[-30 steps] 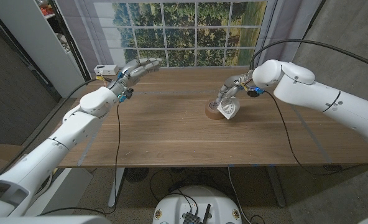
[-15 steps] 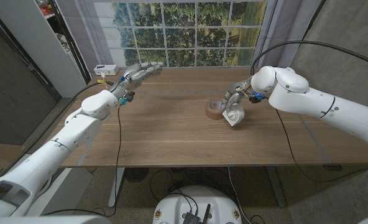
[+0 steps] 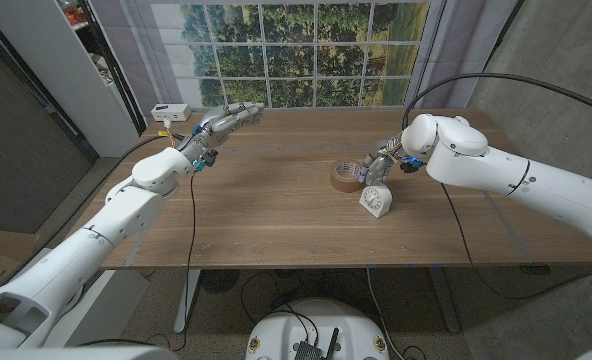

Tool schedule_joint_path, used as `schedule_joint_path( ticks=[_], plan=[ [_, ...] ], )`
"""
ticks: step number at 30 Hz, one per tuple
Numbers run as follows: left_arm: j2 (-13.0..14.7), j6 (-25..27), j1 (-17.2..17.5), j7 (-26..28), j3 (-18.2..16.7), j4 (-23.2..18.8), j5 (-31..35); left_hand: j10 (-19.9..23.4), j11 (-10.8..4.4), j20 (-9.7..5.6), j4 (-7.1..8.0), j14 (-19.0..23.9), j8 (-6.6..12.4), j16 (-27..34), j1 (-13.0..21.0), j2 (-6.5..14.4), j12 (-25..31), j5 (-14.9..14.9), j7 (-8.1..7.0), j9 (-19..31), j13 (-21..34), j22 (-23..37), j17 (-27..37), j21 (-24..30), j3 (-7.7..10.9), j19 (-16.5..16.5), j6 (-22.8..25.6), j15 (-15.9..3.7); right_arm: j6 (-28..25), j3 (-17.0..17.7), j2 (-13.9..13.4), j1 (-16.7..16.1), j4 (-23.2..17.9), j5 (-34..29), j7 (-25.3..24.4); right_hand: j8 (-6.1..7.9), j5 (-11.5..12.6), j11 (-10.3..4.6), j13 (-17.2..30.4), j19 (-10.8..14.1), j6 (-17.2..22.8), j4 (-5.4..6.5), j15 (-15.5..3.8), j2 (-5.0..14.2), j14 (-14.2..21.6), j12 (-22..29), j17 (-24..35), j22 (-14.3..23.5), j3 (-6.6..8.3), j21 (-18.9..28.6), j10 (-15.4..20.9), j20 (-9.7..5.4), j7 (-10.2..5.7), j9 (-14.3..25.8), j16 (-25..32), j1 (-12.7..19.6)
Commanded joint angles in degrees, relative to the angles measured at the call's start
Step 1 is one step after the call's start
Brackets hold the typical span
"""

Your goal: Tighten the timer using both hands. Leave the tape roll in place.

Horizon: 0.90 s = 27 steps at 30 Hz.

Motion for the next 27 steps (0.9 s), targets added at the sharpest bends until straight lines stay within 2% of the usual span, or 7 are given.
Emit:
schedule_joint_path(
  ticks=[1, 8, 11, 15, 22, 24, 27],
  plan=[
    [0.27, 0.16, 0.07, 0.43, 0.21, -0.40, 0.20, 0.53, 0.12, 0.48, -0.19, -0.34, 0.20, -0.33, -0.55, -0.08, 0.09, -0.01, 0.11, -0.02, 0.21, 0.04, -0.06, 0.47, 0.64, 0.18, 0.25, -2.80, -0.27, -0.29, 0.44, -0.23, 0.94, 1.54, -1.40, -0.12, 0.09, 0.12, 0.16, -0.12, 0.59, 0.07, -9.17, 0.08, -0.37, -0.27, 0.32, 0.15, -0.40, -0.15, -0.35, -4.69, 0.26, 0.11, -0.19, -0.45],
    [0.20, -0.17, 0.13, 0.66, 0.22, -0.46, 0.46, 0.52, 0.06, 0.50, -0.22, -0.44, 0.19, -0.44, -0.66, -0.15, 0.04, -0.03, 0.08, -0.08, 0.25, 0.03, -0.10, 0.48, 0.81, 0.06, 0.24, -2.71, -0.51, 1.53, -0.45, -0.95, -1.02, 2.95, -3.51, -2.06, -0.08, 1.00, -0.10, -1.49, -2.63, 0.69, -8.20, -0.81, -4.33, -2.57, 0.37, 0.18, -1.86, -0.66, -5.01, -2.57, -0.60, -0.05, -1.42, -2.32],
    [0.24, -0.31, 0.51, 0.90, 0.07, -0.67, 0.40, 0.51, 0.07, 0.45, -0.24, -0.41, 0.19, -0.45, -0.70, -0.17, 0.00, -0.04, 0.07, -0.11, 0.26, 0.02, -0.12, 0.52, 0.90, 0.09, 0.24, -2.59, -0.37, 3.17, -0.97, -1.89, -2.17, 3.82, -5.56, -3.49, -0.12, 1.32, -0.10, -2.75, -5.50, 1.24, -7.26, -1.14, -8.35, -3.75, 0.81, 0.14, -2.97, -1.26, -7.53, -0.97, -1.06, -0.31, -2.34, -3.96],
    [0.31, -0.50, 0.94, 1.18, -0.17, -0.80, 0.33, 0.56, 0.02, 0.46, -0.26, -0.40, 0.19, -0.49, -0.76, -0.21, -0.01, -0.05, 0.02, -0.15, 0.29, 0.01, -0.14, 0.54, 1.00, 0.07, 0.25, -2.61, 0.46, 6.55, -1.80, -3.78, -3.68, 6.31, -8.70, -4.36, -0.15, 1.68, -0.50, -3.37, -7.92, 1.73, -6.16, -1.47, -11.32, -5.27, 1.35, 0.10, -4.07, -1.75, -10.42, -0.26, -1.86, -0.63, -2.73, -5.70],
    [0.13, -0.95, 1.03, 0.87, -0.17, -0.38, 0.15, 0.41, 0.12, 0.50, -0.31, -0.45, 0.19, -0.59, -0.87, -0.26, -0.13, -0.07, -0.22, -0.22, 0.33, 0.00, -0.18, 0.60, 1.19, 0.06, 0.29, -2.63, 7.29, 18.92, -2.21, -12.63, -3.54, 17.79, -19.23, -5.41, -0.77, 2.71, -1.13, -4.18, -12.38, 2.47, -4.49, -2.77, -14.86, -6.63, 1.29, 0.01, -5.92, -2.67, -13.33, 1.43, -1.71, -1.29, -3.66, -8.92],
    [0.09, -1.06, 1.03, 0.75, -0.17, -0.27, 0.10, 0.45, 0.18, 0.51, -0.32, -0.43, 0.20, -0.59, -0.90, -0.27, -0.13, -0.08, -0.22, -0.24, 0.34, -0.01, -0.19, 0.61, 1.24, 0.04, 0.30, -2.65, 10.52, 22.98, -1.95, -16.13, -2.80, 21.51, -23.32, -5.29, -0.90, 3.01, -1.53, -4.35, -14.18, 3.91, -4.33, -2.31, -15.87, -7.19, 0.78, -0.07, -6.61, -3.17, -14.48, 1.49, -1.20, -1.58, -4.21, -11.77],
    [0.22, -0.99, 1.34, 1.03, -0.36, -0.53, 0.01, 0.48, 0.18, 0.53, -0.34, -0.39, 0.19, -0.61, -0.94, -0.28, -0.14, -0.09, -0.24, -0.27, 0.35, -0.01, -0.20, 0.63, 1.31, 0.04, 0.30, -2.69, 16.01, 28.83, -1.14, -21.25, -1.15, 27.35, -28.74, -5.13, -0.85, 3.07, -1.90, -4.21, -15.14, 4.43, -4.18, -1.98, -16.66, -7.38, 0.13, -0.12, -6.72, -3.48, -14.72, 1.09, -1.51, -1.83, -4.79, -13.02]
  ],
)
